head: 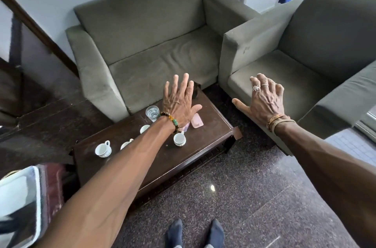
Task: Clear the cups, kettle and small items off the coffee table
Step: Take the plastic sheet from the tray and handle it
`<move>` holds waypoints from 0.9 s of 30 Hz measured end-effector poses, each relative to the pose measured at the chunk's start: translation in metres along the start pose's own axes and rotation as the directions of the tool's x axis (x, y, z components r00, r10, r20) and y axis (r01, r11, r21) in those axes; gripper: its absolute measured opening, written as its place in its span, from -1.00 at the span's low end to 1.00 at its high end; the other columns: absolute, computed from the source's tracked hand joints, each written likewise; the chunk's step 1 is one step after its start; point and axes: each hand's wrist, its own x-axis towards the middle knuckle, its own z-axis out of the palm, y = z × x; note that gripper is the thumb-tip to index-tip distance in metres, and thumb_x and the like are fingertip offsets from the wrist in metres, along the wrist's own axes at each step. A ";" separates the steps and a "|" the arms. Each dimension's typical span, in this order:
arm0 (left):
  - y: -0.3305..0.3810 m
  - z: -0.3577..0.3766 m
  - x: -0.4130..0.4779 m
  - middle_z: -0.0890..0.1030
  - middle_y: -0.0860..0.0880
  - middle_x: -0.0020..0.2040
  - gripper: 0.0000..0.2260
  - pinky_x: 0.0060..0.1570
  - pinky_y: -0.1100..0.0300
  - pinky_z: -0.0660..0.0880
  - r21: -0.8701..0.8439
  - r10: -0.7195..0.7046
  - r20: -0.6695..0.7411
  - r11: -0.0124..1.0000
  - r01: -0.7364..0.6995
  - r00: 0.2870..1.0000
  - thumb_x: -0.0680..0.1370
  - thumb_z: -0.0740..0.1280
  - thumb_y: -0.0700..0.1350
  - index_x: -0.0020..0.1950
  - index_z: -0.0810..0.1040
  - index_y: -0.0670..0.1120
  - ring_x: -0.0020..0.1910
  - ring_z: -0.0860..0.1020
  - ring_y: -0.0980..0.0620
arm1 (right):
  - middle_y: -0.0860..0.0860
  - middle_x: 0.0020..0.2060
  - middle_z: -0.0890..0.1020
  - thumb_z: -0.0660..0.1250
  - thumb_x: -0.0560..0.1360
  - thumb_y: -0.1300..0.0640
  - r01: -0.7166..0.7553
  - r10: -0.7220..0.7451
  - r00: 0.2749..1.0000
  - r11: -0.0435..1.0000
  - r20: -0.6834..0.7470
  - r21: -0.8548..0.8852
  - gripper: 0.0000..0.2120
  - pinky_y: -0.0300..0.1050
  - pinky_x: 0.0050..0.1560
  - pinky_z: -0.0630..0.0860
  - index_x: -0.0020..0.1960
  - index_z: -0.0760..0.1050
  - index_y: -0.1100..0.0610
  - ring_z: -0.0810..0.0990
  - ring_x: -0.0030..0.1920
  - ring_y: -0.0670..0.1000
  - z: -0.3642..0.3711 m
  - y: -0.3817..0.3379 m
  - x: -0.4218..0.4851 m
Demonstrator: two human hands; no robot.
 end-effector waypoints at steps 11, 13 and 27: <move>-0.146 -0.015 -0.100 -0.07 -0.09 0.60 -0.22 0.48 -0.21 -0.10 0.078 -0.387 0.003 0.919 0.385 0.922 0.52 0.10 0.34 0.58 0.04 -0.11 0.57 -0.09 -0.21 | 0.22 0.44 0.38 0.24 0.39 -0.46 0.332 -0.328 0.943 0.933 -0.051 0.140 -0.10 0.22 0.30 0.30 0.44 0.33 0.22 0.38 0.36 0.29 0.000 -0.155 0.045; -0.163 -0.017 -0.124 -0.06 -0.09 0.60 -0.22 0.47 -0.21 -0.09 0.080 -0.444 -0.016 0.893 0.443 0.896 0.52 0.12 0.34 0.58 0.05 -0.11 0.57 -0.07 -0.21 | 0.21 0.44 0.37 0.29 0.40 -0.44 0.396 -0.393 0.918 0.906 -0.055 0.147 -0.11 0.21 0.29 0.30 0.44 0.33 0.23 0.38 0.35 0.28 0.000 -0.187 0.042; -0.280 0.004 -0.332 -0.07 -0.10 0.60 -0.25 0.48 -0.21 -0.02 -0.007 -0.716 0.058 0.697 0.717 0.696 0.55 0.13 0.29 0.58 0.02 -0.12 0.57 -0.06 -0.21 | 0.20 0.37 0.41 0.14 0.41 -0.46 0.715 -0.721 0.691 0.670 -0.051 0.200 -0.14 0.21 0.24 0.32 0.39 0.35 0.21 0.43 0.27 0.28 0.001 -0.412 -0.039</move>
